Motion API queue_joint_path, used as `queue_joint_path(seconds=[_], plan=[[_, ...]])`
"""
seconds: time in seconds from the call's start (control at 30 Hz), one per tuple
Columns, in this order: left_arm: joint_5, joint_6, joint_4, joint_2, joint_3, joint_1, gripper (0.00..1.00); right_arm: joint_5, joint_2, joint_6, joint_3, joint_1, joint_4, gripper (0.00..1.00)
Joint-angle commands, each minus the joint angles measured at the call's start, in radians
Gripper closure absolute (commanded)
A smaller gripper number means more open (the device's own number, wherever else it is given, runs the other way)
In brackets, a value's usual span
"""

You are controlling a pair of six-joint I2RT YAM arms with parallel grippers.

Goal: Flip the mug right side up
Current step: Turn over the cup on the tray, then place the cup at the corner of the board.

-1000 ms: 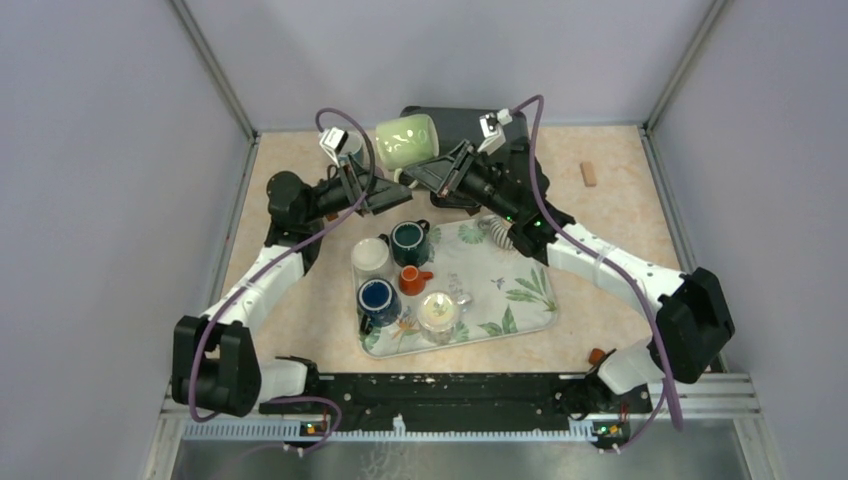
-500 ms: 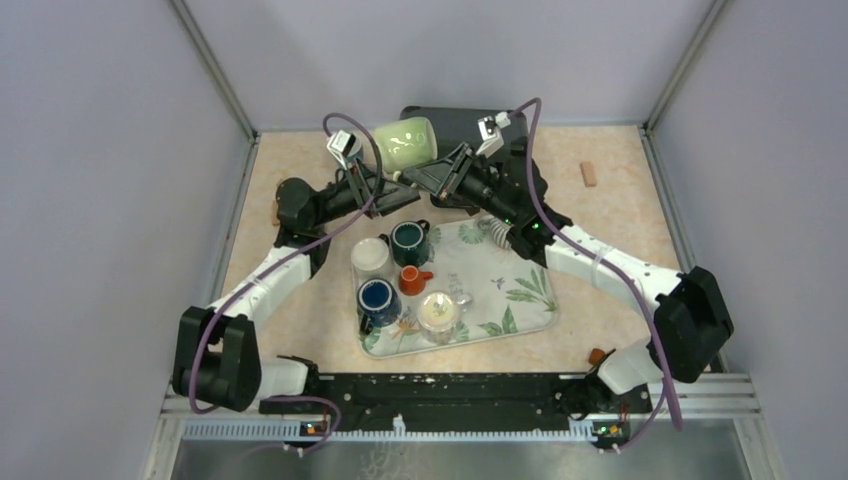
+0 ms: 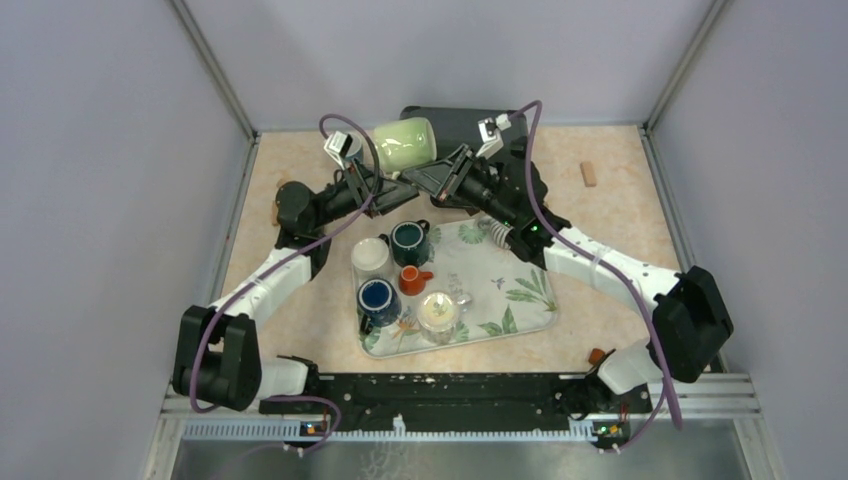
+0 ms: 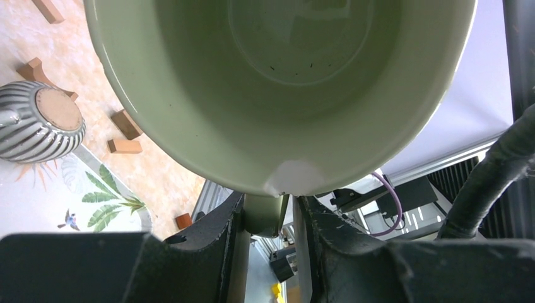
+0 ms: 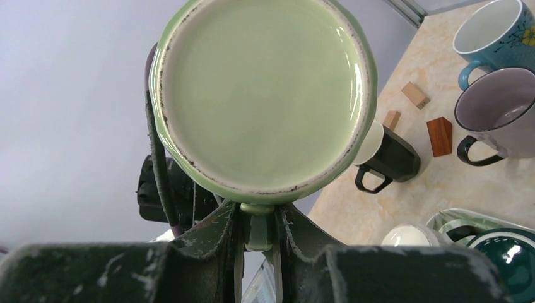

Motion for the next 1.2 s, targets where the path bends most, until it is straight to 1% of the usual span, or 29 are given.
queue_joint_path(seconds=[0.0, 0.07, 0.2, 0.3, 0.37, 0.47, 0.53, 0.57, 0.63, 0.73, 0.8, 0.83, 0.9, 0.97, 1.07, 1.17], plan=[[-0.034, -0.011, 0.083, -0.005, -0.003, -0.003, 0.64, 0.008, -0.021, 0.0, -0.009, 0.024, 0.139, 1.0], [-0.044, -0.01, 0.083, -0.007, -0.005, -0.003, 0.64, 0.012, -0.024, -0.005, -0.014, 0.026, 0.138, 1.0], [-0.05, -0.009, 0.086, -0.009, -0.005, -0.005, 0.69, 0.022, -0.031, -0.02, -0.015, 0.031, 0.126, 1.0], [-0.063, 0.0, 0.073, -0.014, -0.009, -0.005, 0.76, 0.021, -0.031, -0.027, -0.014, 0.034, 0.12, 1.0], [-0.066, 0.013, 0.056, -0.019, -0.01, -0.005, 0.83, 0.018, -0.032, -0.028, -0.016, 0.034, 0.117, 1.0], [-0.06, 0.068, 0.008, -0.027, -0.001, -0.005, 0.93, 0.019, -0.04, -0.037, -0.029, 0.034, 0.112, 1.0], [-0.051, 0.137, -0.067, -0.037, 0.021, -0.005, 0.98, 0.023, -0.05, -0.055, -0.035, 0.034, 0.093, 0.99], [-0.05, 0.179, -0.118, -0.042, 0.038, -0.005, 1.0, 0.024, -0.054, -0.065, -0.039, 0.034, 0.089, 0.92], [-0.055, 0.241, -0.185, -0.053, 0.064, -0.005, 1.0, 0.028, -0.068, -0.082, -0.048, 0.035, 0.081, 0.7], [-0.071, 0.317, -0.26, -0.069, 0.093, -0.005, 1.0, 0.036, -0.089, -0.12, -0.052, 0.034, 0.053, 0.45], [-0.091, 0.362, -0.311, -0.079, 0.114, -0.005, 1.0, 0.041, -0.103, -0.144, -0.049, 0.033, 0.023, 0.3], [-0.104, 0.385, -0.337, -0.088, 0.121, -0.005, 1.0, 0.045, -0.112, -0.156, -0.047, 0.033, 0.005, 0.25], [-0.13, 0.43, -0.382, -0.102, 0.131, -0.004, 1.0, 0.063, -0.132, -0.184, -0.048, 0.032, -0.035, 0.16], [-0.162, 0.471, -0.436, -0.113, 0.148, -0.004, 1.0, 0.087, -0.159, -0.207, -0.056, 0.032, -0.077, 0.11], [-0.223, 0.569, -0.571, -0.134, 0.191, -0.003, 1.0, 0.126, -0.196, -0.243, -0.062, 0.032, -0.165, 0.06], [-0.315, 0.676, -0.718, -0.165, 0.238, -0.003, 1.0, 0.161, -0.243, -0.284, -0.072, 0.032, -0.266, 0.03]])
